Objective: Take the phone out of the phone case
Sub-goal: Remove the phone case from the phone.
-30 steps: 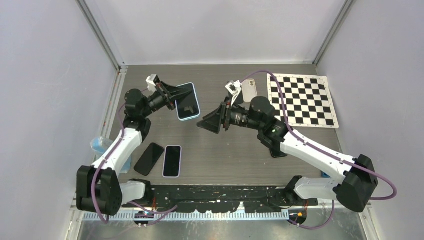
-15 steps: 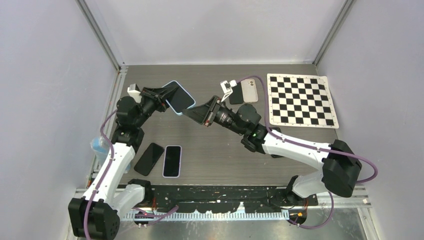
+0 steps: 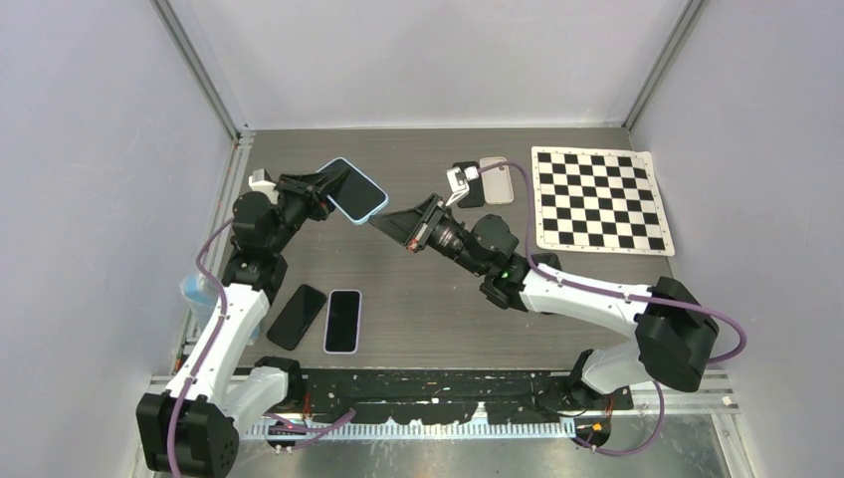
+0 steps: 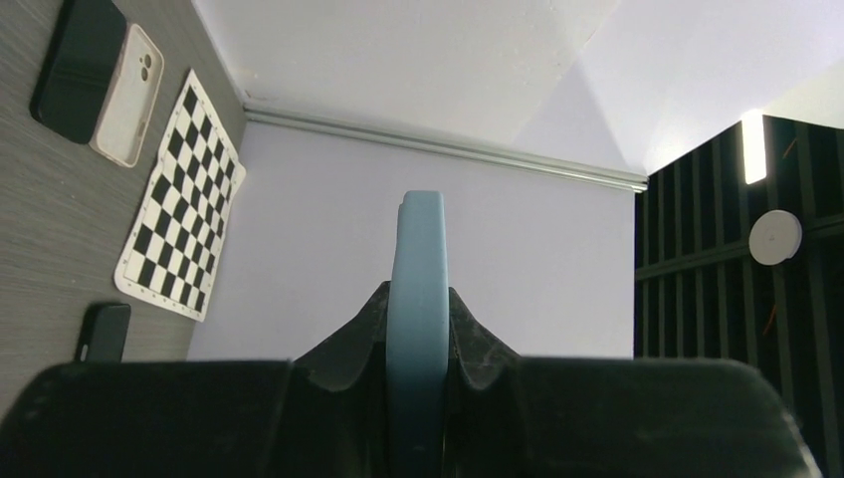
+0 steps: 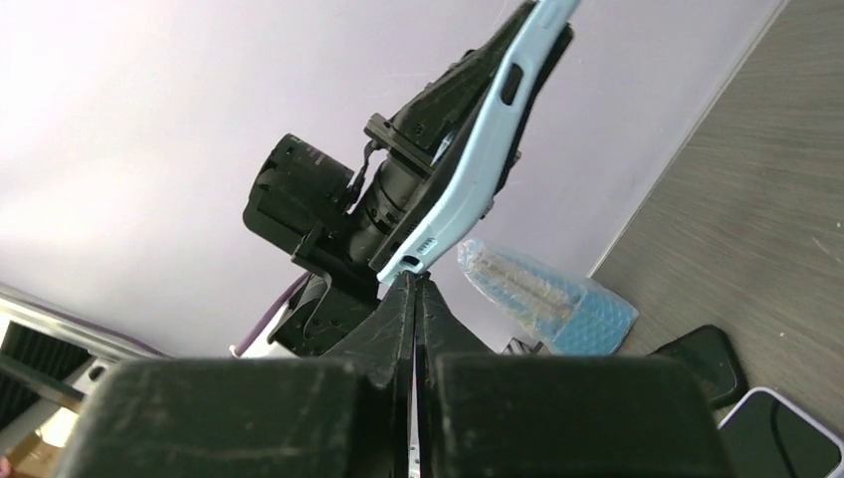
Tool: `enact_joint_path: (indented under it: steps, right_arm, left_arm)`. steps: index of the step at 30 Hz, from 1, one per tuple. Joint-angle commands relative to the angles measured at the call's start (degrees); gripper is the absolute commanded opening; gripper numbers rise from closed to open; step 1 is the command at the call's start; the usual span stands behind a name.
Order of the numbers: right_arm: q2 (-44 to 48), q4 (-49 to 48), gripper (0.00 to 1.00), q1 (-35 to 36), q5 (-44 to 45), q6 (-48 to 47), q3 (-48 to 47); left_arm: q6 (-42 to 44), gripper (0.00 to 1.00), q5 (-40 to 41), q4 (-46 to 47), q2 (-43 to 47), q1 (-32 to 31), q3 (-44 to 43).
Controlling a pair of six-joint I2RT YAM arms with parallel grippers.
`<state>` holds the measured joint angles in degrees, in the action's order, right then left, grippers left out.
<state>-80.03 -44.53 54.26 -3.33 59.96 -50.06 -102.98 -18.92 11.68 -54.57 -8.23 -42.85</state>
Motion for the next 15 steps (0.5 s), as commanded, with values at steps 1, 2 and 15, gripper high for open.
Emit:
enact_joint_path:
  steps: [1, 2, 15]
  right_arm:
    - [-2.05, 5.69, 0.01, -2.55, 8.85, 5.22, 2.39]
    - [-2.14, 7.47, 0.01, -2.74, 9.12, 6.32, 2.32]
    - [-0.52, 4.17, 0.26, -4.82, 1.5, -0.1, 1.69]
  left_arm:
    - [0.17, 0.0, -3.33, 7.98, 1.46, -0.6, -4.47]
    - [0.41, 0.0, -3.51, 8.52, 1.42, -0.58, -4.52]
    - [4.61, 0.0, -4.14, 10.05, 0.19, -0.56, -5.44]
